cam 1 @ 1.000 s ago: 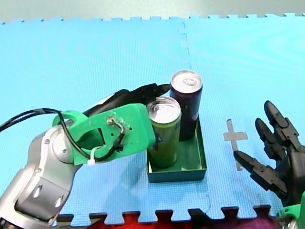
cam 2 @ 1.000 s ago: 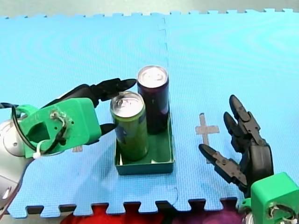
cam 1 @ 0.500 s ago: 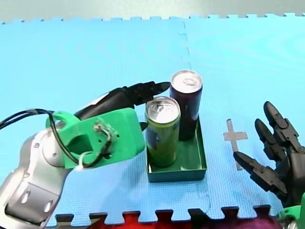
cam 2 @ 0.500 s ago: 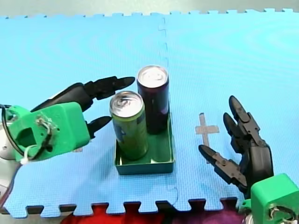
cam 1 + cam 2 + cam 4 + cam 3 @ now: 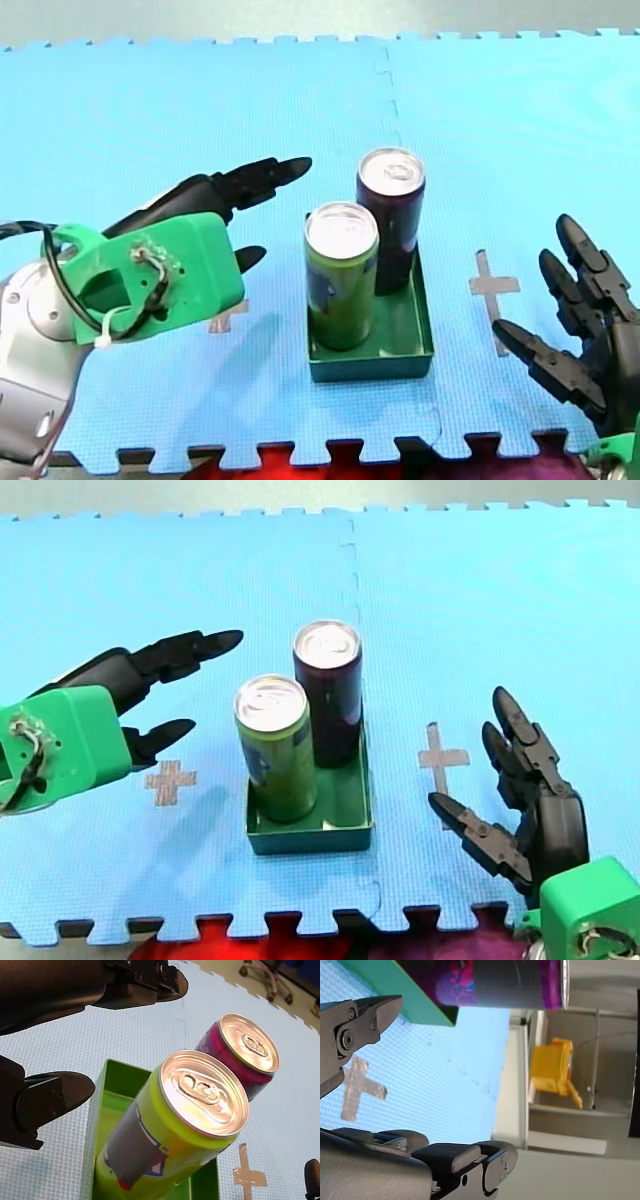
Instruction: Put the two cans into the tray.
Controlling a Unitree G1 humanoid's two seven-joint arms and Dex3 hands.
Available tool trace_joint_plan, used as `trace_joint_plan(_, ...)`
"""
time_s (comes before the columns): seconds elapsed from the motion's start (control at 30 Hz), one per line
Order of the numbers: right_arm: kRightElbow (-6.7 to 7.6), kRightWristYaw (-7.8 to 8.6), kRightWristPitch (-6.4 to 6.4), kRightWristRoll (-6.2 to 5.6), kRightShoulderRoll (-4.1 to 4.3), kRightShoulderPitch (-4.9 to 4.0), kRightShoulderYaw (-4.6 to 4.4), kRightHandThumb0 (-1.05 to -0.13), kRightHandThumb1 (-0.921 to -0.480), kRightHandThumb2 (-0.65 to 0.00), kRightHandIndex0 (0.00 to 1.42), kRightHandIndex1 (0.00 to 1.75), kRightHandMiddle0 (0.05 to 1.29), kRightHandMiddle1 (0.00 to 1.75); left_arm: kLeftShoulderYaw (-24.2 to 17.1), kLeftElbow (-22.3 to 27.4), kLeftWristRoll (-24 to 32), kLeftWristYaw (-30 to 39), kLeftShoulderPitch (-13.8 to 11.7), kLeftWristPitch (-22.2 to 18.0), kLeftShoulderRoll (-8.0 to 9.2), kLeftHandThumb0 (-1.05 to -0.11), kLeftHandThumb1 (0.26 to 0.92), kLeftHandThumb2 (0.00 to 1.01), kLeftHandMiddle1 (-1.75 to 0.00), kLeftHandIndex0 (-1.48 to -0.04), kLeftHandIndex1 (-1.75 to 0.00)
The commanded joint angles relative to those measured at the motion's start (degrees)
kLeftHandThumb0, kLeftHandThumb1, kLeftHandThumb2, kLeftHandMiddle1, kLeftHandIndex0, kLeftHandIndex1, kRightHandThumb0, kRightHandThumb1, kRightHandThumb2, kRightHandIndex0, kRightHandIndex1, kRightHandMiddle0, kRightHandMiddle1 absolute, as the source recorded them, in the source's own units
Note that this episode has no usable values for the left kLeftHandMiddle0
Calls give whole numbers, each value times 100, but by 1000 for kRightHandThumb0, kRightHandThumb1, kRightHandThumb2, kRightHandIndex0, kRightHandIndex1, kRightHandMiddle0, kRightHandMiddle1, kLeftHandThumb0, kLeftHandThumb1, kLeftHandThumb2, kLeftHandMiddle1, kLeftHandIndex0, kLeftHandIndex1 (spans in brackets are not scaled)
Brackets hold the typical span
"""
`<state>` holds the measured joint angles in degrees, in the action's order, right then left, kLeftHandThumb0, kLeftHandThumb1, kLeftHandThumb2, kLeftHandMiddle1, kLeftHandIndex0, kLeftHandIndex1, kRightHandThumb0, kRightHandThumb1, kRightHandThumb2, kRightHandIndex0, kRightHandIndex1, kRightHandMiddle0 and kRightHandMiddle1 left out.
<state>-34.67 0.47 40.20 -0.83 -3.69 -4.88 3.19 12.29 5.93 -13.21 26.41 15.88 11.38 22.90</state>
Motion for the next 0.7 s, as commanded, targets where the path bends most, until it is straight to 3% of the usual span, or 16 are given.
trace_joint_plan(0.0, -48, 2, 55, 0, 47, -34, 18, -899, -784, -2, 328, 0, 332, 0, -26, 0, -20, -33, -11, 35, 13, -1048, 921, 555, -20, -132, 0)
trace_joint_plan(0.3, -124, -30, 100, 12, 85, -90, 50, -912, -788, -2, 327, 0, 330, 0, -311, -341, -33, -159, -82, 8, 212, -1048, 921, 534, -21, -127, 0)
trace_joint_plan(0.5, -164, -13, 138, -3, 224, -154, 129, -922, -793, -2, 326, 0, 328, 0, -402, -766, -184, -479, -173, -428, 327, -1048, 921, 526, -23, -124, -1)
trace_joint_plan(0.57, -128, -17, 105, 2, 269, -180, 148, -923, -794, -2, 326, 0, 328, 0, -437, -794, -183, -565, -221, -465, 303, -1048, 921, 526, -25, -125, -1)
trace_joint_plan(0.67, 11, -35, -52, 22, 359, -259, 177, -923, -796, -2, 327, 0, 328, 0, -483, -923, -147, -807, -267, -537, 128, -1048, 921, 522, -39, -128, -2)
